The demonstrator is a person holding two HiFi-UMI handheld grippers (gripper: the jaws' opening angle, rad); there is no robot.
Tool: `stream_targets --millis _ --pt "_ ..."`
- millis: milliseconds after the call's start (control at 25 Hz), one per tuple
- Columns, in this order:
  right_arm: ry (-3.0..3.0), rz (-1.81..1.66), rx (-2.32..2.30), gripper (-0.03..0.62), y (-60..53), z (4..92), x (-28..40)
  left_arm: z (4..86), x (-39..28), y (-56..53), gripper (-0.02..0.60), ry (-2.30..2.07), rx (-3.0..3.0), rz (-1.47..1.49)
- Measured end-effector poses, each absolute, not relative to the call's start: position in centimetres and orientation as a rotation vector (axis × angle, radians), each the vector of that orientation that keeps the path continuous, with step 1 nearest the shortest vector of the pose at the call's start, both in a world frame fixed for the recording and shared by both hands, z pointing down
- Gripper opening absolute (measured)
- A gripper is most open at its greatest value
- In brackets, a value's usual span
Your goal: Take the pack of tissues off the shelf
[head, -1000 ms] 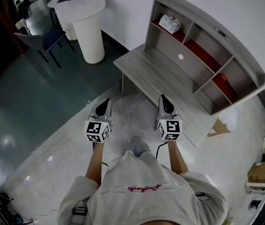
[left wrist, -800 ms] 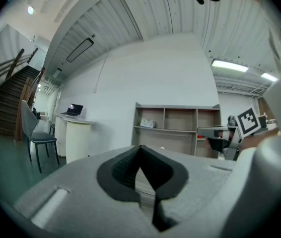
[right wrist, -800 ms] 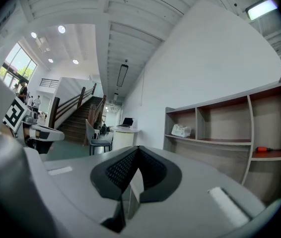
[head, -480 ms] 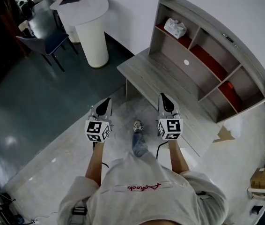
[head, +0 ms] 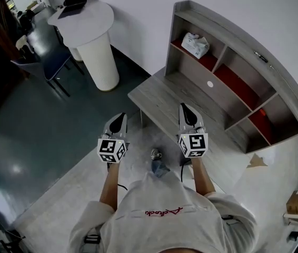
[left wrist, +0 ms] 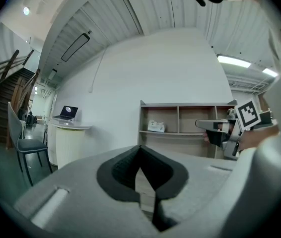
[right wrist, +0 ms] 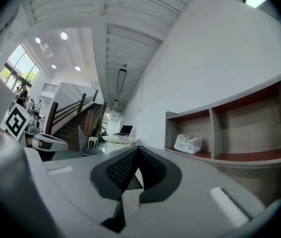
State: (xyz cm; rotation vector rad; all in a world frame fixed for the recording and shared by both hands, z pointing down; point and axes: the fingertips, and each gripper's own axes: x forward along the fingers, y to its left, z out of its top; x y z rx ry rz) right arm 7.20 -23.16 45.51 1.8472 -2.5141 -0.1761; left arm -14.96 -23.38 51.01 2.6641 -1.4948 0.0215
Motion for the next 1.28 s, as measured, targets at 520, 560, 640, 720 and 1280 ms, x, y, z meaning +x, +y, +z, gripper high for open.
stream_targets --millis 520,560,640,720,1280 --pt "-2.476 -0.155 1.91 0.006 -37.7 43.9 12.4 48.2 -9.5 -38.9 0.0 -1.441 2.713 0.017" --pt "-2.473 -0.148 1.916 0.006 -38.6 44.0 12.7 48.2 -9.3 -39.9 0.0 -1.439 2.713 0.024" --pt "-2.468 -0.136 1.923 0.006 -40.3 44.1 13.2 48.1 -9.1 -41.7 0.0 -1.438 2.711 0.034" --pt "-2.458 -0.131 1.919 0.006 -41.7 44.2 13.7 47.9 -8.7 -43.3 0.0 -1.437 2.71 0.032" --pt "-2.152 -0.107 2.194 0.006 -46.7 44.6 19.0 48.5 -1.9 -53.0 0.0 -1.049 2.865 0.031"
